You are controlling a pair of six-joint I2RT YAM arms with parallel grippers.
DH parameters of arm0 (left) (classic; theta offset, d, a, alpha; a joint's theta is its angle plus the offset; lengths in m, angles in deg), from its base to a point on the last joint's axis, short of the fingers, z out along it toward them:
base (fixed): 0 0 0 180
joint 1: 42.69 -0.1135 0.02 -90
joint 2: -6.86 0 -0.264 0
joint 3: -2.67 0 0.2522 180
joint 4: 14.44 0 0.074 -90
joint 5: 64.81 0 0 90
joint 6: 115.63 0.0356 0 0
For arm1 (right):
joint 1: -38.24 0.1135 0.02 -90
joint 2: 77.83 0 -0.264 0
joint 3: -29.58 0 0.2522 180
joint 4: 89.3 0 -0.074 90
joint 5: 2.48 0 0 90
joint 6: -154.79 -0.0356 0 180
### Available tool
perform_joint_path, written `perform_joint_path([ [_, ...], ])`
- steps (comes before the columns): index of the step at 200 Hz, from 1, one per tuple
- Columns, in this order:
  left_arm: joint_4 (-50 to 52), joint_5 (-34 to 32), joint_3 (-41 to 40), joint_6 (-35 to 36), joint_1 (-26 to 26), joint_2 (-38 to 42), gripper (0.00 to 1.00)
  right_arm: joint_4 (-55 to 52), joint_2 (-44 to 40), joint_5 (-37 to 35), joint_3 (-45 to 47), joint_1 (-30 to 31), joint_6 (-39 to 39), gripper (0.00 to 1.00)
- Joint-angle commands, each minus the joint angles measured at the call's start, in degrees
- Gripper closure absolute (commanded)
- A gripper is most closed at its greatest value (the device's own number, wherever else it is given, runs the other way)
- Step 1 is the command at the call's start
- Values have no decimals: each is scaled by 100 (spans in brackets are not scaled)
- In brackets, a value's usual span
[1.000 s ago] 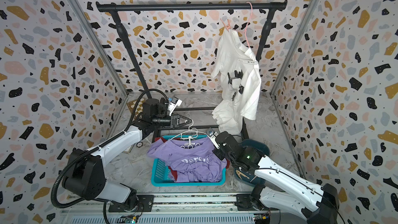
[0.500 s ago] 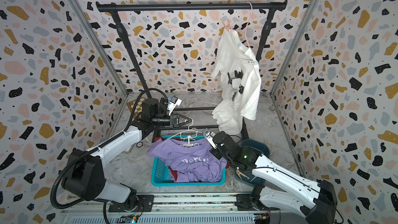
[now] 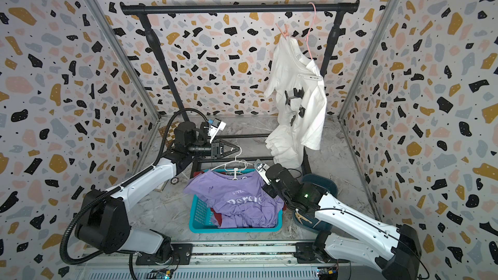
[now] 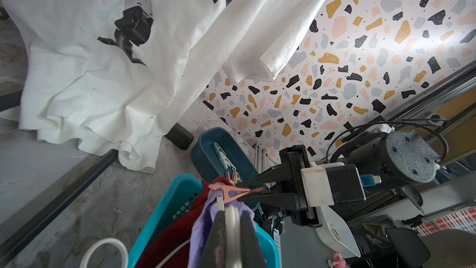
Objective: Use clothespins to secure the t-shirt on both sides of the hanger
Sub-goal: Clamp the T-shirt on the hanger.
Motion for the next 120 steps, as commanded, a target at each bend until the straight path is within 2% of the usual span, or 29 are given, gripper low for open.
perform_joint_path([
  [1,-556,283,-23,-111,48,186,100,59,58,12,-198,34,-75,87],
  [71,-555,371,-40,-73,98,224,100,101,184,-82,-299,34,-107,85],
  [87,-556,380,-49,-65,99,236,100,99,172,-85,-302,34,-147,75],
  [120,-374,318,-27,61,104,246,100,6,170,-93,-344,21,-227,42],
])
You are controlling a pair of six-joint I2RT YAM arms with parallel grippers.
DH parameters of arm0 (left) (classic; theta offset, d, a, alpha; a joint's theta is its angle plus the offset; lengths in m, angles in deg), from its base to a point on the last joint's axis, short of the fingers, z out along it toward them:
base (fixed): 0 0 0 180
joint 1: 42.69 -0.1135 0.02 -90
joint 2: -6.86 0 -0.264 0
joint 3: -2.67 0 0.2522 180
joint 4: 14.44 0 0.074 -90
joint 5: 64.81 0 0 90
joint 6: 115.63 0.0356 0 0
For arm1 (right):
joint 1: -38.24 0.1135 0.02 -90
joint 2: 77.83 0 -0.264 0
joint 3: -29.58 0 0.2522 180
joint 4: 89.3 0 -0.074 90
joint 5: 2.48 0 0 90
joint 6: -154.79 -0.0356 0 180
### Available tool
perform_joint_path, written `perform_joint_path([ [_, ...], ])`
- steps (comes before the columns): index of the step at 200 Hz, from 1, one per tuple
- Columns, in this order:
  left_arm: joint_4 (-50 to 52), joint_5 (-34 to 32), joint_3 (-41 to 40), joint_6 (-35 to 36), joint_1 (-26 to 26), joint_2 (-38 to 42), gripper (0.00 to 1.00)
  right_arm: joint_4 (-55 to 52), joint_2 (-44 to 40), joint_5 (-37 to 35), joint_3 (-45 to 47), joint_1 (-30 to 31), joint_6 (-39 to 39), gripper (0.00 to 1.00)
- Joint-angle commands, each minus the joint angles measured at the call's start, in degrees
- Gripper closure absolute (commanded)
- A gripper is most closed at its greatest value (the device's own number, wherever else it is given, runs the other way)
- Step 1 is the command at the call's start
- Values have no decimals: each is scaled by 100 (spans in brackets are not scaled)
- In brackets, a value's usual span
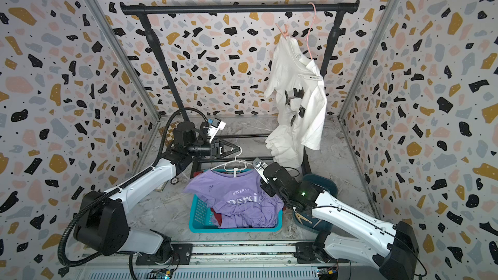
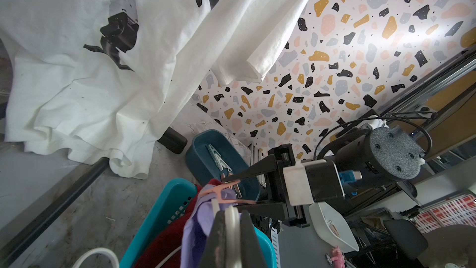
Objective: Use clothespins to secure the t-shirt on both sides of the hanger
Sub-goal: Clamp the T-shirt on the hanger, then place the hanger in the basket.
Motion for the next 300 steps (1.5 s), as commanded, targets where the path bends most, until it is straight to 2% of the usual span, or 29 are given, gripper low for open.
perform_joint_path([
  [1,-228,180,-5,86,64,202,100,-31,-21,-32,-253,21,-88,41],
  [22,374,-109,97,388,60,186,100,-143,-67,-41,-305,24,-214,27],
  [35,791,-287,195,617,57,125,100,-240,-131,-7,-354,24,-331,22],
  [48,942,-418,233,638,55,22,100,-372,-209,88,-415,18,-473,18],
  [62,947,-511,217,599,52,-74,100,-519,-305,202,-492,22,-664,6],
  [73,964,-627,200,579,34,-154,100,-681,-366,310,-583,24,-823,2],
  [98,851,-655,155,527,-22,-352,100,-1030,-546,602,-735,-49,-1210,0],
  [114,841,-663,173,525,-50,-503,100,-1242,-662,815,-810,-305,-1544,0],
  [158,820,-704,179,562,-137,-730,97,-1714,-928,1888,-745,-1972,-2126,0],
  [168,877,-754,190,588,-147,-754,88,-1766,-968,2135,-682,-2352,-2240,0],
  [190,1025,-834,215,657,-160,-782,83,-1846,-1042,2666,-483,-3028,-2441,4],
  [206,1133,-847,250,657,-163,-806,64,-1922,-1053,2886,-321,-3380,-2503,5],
  [226,1376,-971,310,745,-172,-783,52,-1990,-1117,2927,-129,-3761,-2584,6],
  [249,1959,-1513,392,973,-170,-606,33,-2192,-1153,3023,-22,-4299,-2774,9],
  [273,2456,-2138,421,1067,-165,-301,20,-2321,-1158,3197,188,-4861,-3044,11],
  [300,2846,-2470,440,999,-170,11,8,-2374,-1249,3462,541,-5462,-3570,15],
])
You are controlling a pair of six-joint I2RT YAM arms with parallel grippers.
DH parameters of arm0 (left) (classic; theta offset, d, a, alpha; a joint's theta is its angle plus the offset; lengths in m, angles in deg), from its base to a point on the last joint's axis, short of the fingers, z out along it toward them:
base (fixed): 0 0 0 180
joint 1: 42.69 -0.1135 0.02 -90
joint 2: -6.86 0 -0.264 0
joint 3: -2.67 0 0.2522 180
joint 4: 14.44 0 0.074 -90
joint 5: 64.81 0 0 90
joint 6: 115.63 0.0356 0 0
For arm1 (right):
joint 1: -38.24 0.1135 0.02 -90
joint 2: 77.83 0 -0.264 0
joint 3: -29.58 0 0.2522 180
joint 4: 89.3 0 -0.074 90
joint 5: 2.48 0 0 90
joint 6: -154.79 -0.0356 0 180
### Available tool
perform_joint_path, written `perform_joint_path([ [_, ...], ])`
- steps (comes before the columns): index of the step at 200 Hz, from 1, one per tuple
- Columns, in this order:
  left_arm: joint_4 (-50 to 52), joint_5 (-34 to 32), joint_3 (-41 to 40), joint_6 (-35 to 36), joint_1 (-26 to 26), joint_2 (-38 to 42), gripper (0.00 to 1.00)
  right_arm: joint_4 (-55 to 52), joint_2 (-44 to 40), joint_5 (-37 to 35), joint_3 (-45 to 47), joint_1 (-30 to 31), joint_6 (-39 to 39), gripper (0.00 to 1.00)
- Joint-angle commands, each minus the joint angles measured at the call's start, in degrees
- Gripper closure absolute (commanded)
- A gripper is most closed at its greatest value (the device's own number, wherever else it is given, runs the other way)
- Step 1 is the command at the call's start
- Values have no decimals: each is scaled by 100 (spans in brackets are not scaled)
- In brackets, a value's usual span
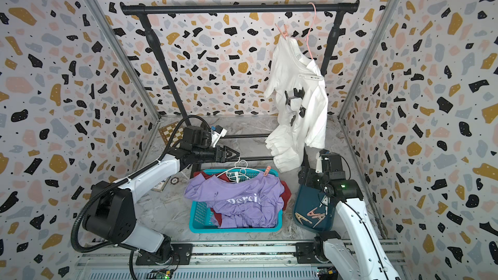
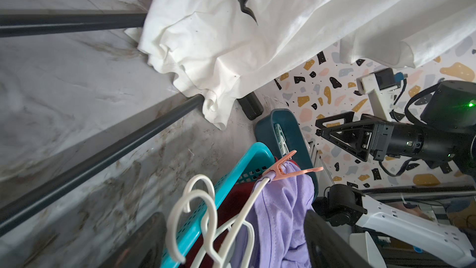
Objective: Use clothespins to secure the t-shirt on both sides of the hanger
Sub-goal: Place the hanger in the basket, then pick up the clothespin from the storage box.
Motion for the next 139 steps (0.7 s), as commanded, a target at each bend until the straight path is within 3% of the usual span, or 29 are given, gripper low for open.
perform_joint_path([
  [1,500,-505,206,114,-31,380,7,-259,-152,371,245,-389,-574,15],
  [24,860,-777,262,77,-30,632,6,-180,-324,496,632,-565,-954,15],
  [57,1095,-733,270,23,36,934,6,-497,-399,-93,920,-601,-1608,15],
  [139,1030,-426,163,56,92,1037,6,-547,-114,-41,1430,-593,-2001,21],
])
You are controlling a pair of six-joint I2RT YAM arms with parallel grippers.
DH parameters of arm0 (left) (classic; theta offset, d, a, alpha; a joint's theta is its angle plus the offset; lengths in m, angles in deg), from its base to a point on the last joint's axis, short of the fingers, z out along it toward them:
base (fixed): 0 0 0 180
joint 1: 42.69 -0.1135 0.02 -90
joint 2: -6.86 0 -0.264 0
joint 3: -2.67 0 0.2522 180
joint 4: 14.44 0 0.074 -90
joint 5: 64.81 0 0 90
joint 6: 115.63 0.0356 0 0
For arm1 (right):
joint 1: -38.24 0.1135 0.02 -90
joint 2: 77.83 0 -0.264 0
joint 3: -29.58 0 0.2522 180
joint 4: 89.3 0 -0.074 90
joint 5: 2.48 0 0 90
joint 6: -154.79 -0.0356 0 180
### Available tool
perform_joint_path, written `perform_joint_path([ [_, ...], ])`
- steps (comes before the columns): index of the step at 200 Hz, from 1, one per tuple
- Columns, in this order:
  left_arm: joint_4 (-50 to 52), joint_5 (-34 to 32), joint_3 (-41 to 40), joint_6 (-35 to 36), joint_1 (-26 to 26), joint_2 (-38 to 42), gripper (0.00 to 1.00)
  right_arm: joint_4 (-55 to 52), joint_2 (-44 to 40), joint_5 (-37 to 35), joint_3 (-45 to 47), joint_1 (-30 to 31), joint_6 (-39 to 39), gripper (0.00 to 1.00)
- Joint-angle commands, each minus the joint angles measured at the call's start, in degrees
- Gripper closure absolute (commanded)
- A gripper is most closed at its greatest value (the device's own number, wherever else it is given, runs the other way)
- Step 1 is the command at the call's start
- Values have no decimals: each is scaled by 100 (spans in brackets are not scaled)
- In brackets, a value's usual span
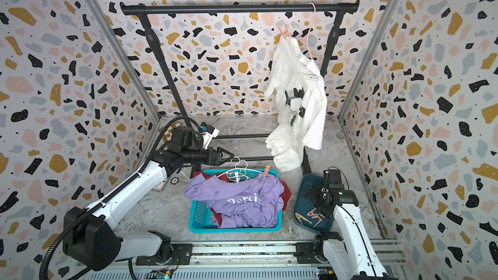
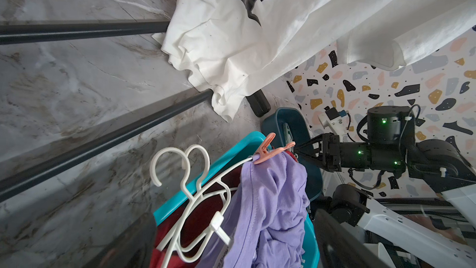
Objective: Use clothespins to secure the t-shirt on both sides of the hanger
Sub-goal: Pick up the clothespin from the storage box.
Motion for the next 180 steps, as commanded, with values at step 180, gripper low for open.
perform_joint_path([
  [180,-327,381,0,-49,26,56,8,466,543,-99,570,-3,-372,40],
])
